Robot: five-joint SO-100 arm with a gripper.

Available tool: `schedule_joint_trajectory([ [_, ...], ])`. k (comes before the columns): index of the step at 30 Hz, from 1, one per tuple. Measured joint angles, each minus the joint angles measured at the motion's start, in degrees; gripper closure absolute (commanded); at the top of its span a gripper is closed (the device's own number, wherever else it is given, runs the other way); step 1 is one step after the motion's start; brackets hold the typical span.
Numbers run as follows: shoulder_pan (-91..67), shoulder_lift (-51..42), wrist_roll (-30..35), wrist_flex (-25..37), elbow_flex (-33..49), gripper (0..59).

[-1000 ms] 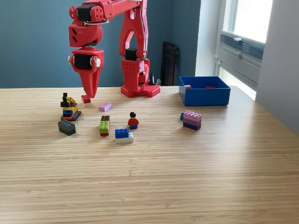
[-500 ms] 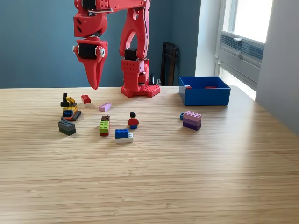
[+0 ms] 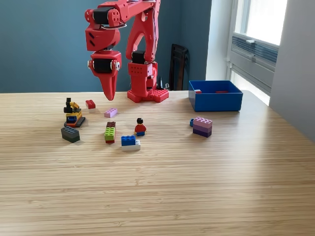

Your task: Grasp a lego block and put it in the bin.

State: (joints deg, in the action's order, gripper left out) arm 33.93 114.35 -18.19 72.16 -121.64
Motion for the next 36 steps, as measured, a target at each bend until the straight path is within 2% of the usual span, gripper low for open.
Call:
schedule_joint_trajectory([
  [6,2.5,0.0,-2.3,0.0,0.0,56.9],
  [11,3.4,0.0,-4.0,0.0,-1.4,47.9],
  [15,3.5,0.0,-4.8,0.0,-3.2,44.0],
  [23,3.5,0.0,-5.9,-3.0,-8.3,39.8],
  [26,3.5,0.0,-6.1,-3.3,-8.4,38.5],
  [30,3.5,0.0,-6.1,-3.3,-8.4,33.6],
  [36,3.5,0.0,-6.1,-3.3,-8.4,31.2],
])
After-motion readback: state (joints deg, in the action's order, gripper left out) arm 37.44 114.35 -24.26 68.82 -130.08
